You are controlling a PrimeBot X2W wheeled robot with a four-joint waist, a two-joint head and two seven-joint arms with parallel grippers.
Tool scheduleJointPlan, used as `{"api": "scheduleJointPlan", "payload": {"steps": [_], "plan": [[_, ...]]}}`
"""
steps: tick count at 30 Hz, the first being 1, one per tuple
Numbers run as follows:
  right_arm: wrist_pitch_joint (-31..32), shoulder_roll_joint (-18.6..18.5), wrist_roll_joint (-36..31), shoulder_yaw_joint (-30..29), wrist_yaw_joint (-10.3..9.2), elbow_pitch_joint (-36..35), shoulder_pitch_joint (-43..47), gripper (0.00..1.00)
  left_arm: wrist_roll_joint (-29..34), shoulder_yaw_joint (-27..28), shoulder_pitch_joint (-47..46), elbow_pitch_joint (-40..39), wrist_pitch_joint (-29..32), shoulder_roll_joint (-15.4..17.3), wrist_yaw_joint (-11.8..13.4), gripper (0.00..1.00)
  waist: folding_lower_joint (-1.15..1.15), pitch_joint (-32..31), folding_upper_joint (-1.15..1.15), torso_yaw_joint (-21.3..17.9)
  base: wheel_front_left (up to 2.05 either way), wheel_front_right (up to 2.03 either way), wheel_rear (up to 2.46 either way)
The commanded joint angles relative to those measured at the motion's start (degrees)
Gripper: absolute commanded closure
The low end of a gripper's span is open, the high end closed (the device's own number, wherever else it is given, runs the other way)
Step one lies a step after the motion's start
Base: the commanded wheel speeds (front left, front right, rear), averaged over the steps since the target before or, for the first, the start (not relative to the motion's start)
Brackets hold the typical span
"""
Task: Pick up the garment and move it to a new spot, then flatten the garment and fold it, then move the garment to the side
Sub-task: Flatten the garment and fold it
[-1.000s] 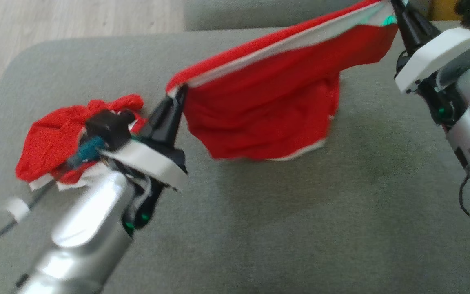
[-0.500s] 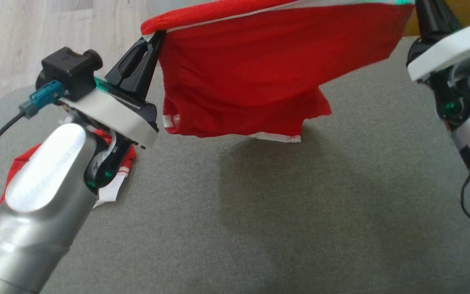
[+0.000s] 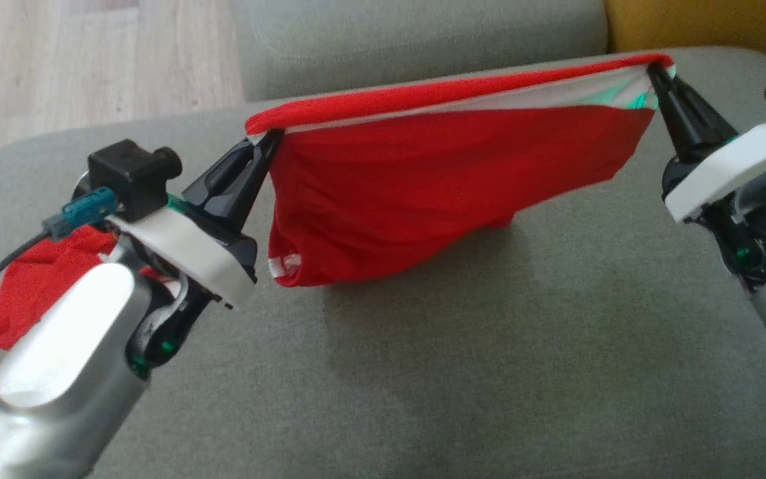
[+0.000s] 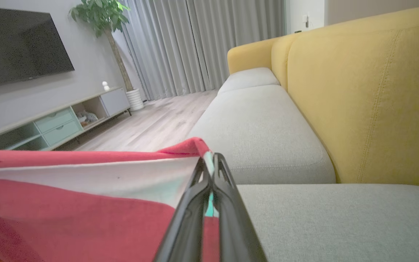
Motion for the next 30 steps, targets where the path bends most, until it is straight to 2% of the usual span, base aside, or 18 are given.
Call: {"api": "scheduleJointPlan", "payload": {"steps": [1, 7, 10, 13, 18, 21, 26, 29, 30], "plan": [[1.0, -1.4, -1.4, -1.3, -0.04, -2.5, 0.2, 1.0, -0.1, 3.1, -3.1, -2.6, 0.4, 3.3, 0.6, 1.0, 0.0, 1.6, 0.0, -0.2, 0.0, 0.0, 0.0], [4.9, -0.5, -7.3, -7.5, -0.04, -4.7, -1.1, 1.0, -0.2, 4.1, -7.8, -2.9, 2.8, 4.3, 0.2, 1.0, 0.0, 7.3, 0.0, -0.6, 0.0, 0.0, 0.0], [6.9, 2.1, -11.1, -9.8, -0.04, -4.3, -6.1, 1.0, 0.7, 4.7, -14.5, 0.9, 3.9, 3.8, -0.8, 1.0, 0.0, 10.9, 0.0, -1.5, 0.0, 0.0, 0.0], [6.8, 5.7, -16.0, -12.0, -0.04, -0.7, -14.3, 1.0, 2.2, 5.3, -23.2, 7.2, 3.9, 2.3, -1.8, 1.0, 0.0, 14.4, 0.0, -2.6, 0.0, 0.0, 0.0], [-2.6, 11.8, -24.9, -17.1, -0.04, 9.5, -29.1, 1.0, 5.2, 6.9, -37.5, 19.2, -1.2, -1.7, -2.5, 1.0, 0.0, 17.7, 0.0, -3.5, 0.0, 0.0, 0.0], [-7.1, 14.4, -29.3, -21.1, -0.04, 16.6, -34.2, 1.0, 6.7, 7.1, -43.4, 25.6, -5.8, -4.2, -3.0, 1.0, 0.0, 18.4, 0.0, -3.1, 0.0, 0.0, 0.0], [-9.0, 16.9, -32.6, -22.3, -0.04, 24.2, -33.5, 1.0, 6.3, 4.8, -43.9, 33.1, -11.5, -7.8, -4.1, 1.0, 0.0, 18.3, 0.0, -2.4, 0.0, 0.0, 0.0], [-8.7, 17.0, -32.7, -19.4, -0.04, 27.2, -29.5, 1.0, 4.5, 1.8, -39.7, 34.7, -12.7, -9.4, -4.4, 1.0, 0.0, 18.0, 0.0, -1.8, 0.0, 0.0, 0.0], [-7.1, 16.6, -31.8, -16.8, -0.04, 28.5, -26.4, 1.0, 2.6, -1.6, -35.2, 33.5, -13.2, -9.9, -4.5, 1.0, 0.0, 17.5, 0.0, -1.6, 0.0, 0.0, 0.0]]}}
